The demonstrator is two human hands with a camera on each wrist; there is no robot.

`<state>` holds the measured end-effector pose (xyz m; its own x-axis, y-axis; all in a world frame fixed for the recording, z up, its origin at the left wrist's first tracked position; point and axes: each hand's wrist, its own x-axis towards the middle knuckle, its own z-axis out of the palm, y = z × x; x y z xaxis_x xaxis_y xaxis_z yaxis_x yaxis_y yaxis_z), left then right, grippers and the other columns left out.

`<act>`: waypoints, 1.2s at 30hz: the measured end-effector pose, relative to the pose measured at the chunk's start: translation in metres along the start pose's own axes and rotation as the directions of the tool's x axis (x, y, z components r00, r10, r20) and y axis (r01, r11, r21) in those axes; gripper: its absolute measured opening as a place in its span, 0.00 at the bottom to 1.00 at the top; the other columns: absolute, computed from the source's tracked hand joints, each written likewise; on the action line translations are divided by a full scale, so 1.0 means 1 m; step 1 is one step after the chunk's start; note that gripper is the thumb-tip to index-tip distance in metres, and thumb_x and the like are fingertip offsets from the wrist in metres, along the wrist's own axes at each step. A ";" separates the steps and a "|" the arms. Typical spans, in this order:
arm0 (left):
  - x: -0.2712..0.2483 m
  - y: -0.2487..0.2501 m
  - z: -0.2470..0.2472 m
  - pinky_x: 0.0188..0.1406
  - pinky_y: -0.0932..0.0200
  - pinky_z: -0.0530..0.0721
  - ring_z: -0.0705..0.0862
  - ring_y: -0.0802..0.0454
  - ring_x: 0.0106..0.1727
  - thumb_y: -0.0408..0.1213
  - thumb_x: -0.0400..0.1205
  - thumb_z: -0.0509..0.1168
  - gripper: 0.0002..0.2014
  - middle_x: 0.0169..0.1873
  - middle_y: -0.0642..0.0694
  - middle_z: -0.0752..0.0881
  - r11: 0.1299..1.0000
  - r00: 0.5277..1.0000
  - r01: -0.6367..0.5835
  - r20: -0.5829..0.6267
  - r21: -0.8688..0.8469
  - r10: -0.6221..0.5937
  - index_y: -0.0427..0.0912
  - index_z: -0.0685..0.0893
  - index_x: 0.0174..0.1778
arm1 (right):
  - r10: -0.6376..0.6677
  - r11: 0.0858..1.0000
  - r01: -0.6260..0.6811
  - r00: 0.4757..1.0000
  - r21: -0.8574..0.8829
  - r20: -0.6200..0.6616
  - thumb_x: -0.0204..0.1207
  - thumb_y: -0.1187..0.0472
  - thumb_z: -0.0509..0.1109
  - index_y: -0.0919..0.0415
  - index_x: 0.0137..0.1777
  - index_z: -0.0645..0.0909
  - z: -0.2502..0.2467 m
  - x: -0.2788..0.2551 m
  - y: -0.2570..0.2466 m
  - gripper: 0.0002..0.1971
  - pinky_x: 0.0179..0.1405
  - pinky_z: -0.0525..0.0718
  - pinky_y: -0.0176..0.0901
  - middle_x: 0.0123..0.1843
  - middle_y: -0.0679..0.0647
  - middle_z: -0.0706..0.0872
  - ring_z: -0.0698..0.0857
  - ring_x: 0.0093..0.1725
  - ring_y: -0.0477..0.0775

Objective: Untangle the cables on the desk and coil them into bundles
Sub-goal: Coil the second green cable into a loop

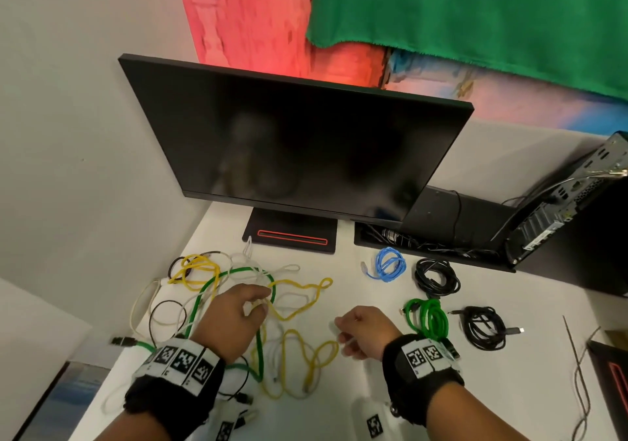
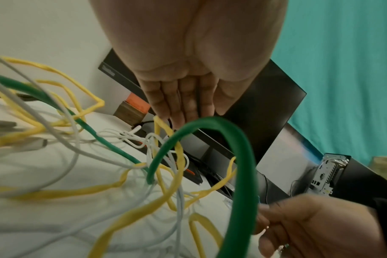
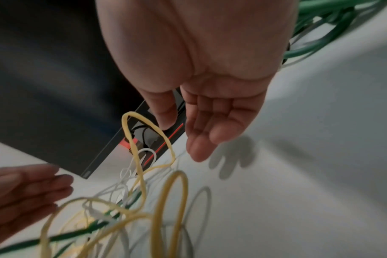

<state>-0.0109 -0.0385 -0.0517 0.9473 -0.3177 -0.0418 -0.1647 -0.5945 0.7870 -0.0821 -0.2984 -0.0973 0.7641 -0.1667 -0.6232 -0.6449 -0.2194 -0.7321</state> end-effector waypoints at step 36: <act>-0.040 -0.030 -0.015 0.52 0.62 0.79 0.84 0.54 0.52 0.47 0.80 0.69 0.24 0.51 0.51 0.86 0.959 0.939 0.165 0.260 0.229 -0.223 0.51 0.75 0.72 | -0.506 0.687 0.453 0.860 -0.568 0.073 0.76 0.43 0.71 0.49 0.64 0.76 0.089 -0.034 -0.013 0.20 0.55 0.80 0.42 0.53 0.45 0.77 0.78 0.49 0.46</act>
<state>-0.0400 0.0031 -0.0650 0.8550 -0.3580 -0.3753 -0.0650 -0.7918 0.6073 -0.1010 -0.2043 -0.0911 0.9819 0.0383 -0.1857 -0.0888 -0.7725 -0.6288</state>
